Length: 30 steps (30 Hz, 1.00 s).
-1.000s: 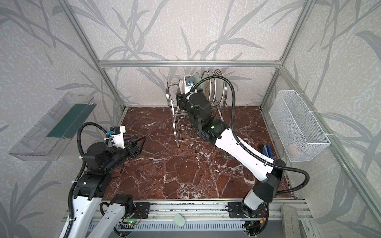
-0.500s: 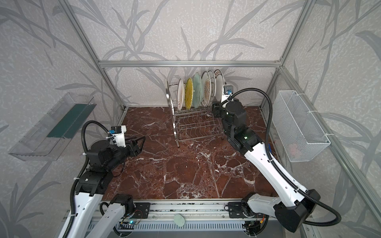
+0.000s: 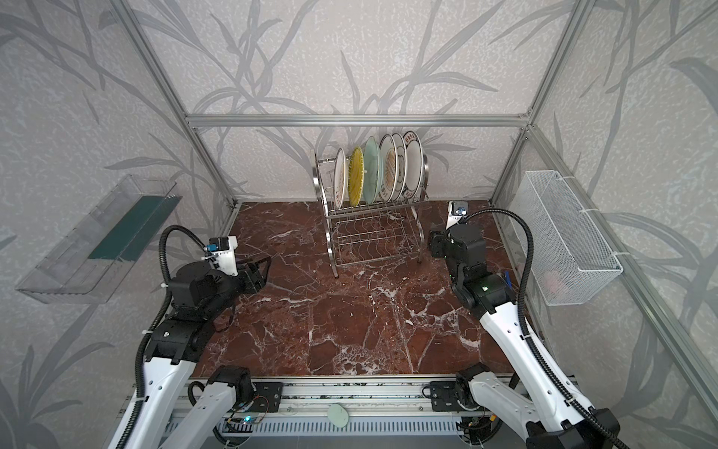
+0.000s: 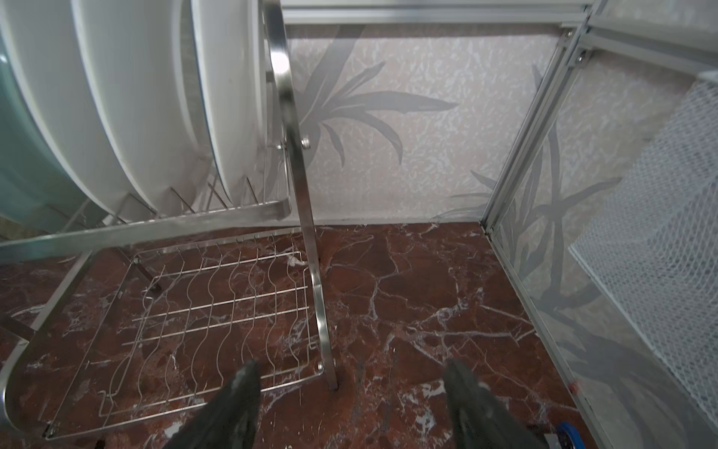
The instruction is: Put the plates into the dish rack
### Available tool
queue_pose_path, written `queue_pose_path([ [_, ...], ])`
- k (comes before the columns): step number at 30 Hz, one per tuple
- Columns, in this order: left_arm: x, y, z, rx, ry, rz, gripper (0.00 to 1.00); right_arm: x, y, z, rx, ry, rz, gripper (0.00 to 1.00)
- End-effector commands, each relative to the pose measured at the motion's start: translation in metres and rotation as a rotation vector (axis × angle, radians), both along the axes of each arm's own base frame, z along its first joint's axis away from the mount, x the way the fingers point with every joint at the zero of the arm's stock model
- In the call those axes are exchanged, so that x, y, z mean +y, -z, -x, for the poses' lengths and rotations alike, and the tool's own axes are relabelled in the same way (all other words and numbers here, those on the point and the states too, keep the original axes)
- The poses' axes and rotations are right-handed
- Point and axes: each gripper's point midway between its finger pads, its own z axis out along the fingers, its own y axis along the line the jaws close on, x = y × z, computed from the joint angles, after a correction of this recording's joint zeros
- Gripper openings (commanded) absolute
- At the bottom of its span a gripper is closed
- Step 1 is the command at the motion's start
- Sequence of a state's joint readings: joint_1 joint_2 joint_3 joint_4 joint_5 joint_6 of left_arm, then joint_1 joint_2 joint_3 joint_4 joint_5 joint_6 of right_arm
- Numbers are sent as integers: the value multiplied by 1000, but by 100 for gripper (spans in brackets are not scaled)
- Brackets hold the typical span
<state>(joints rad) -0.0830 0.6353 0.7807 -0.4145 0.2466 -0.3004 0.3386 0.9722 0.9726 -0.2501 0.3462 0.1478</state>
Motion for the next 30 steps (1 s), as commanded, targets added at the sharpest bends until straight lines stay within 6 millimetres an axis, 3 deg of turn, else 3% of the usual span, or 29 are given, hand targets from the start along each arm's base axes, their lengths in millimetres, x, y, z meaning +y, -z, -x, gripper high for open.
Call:
queue_pose_path([
  [1, 8, -3, -1, -16, -36, -28, 60, -10, 12, 9, 15, 29, -44, 75],
  [6, 10, -1, -3, -13, -50, -30, 62, -22, 31, 16, 33, 69, -47, 76],
  [10, 15, 0, -3, -9, -81, -34, 67, -35, 39, 21, 17, 128, -67, 87],
  [11, 16, 1, -3, -7, -83, -35, 72, -37, 40, 23, 12, 136, -76, 89],
  [12, 15, 0, -4, -9, -82, -35, 91, -39, 42, 24, 12, 141, -77, 91],
  [13, 16, 0, -4, -8, -83, -35, 99, -42, 43, 25, 13, 149, -77, 99],
  [17, 22, 4, -5, 7, -120, -38, 99, -51, 52, 25, 48, 179, -82, 99],
  [22, 25, 7, -6, 15, -136, -50, 99, -47, 66, 19, 111, 127, -111, 99],
  [30, 20, 10, -17, 31, -128, -11, 99, -53, 71, 10, 99, 125, -87, 99],
])
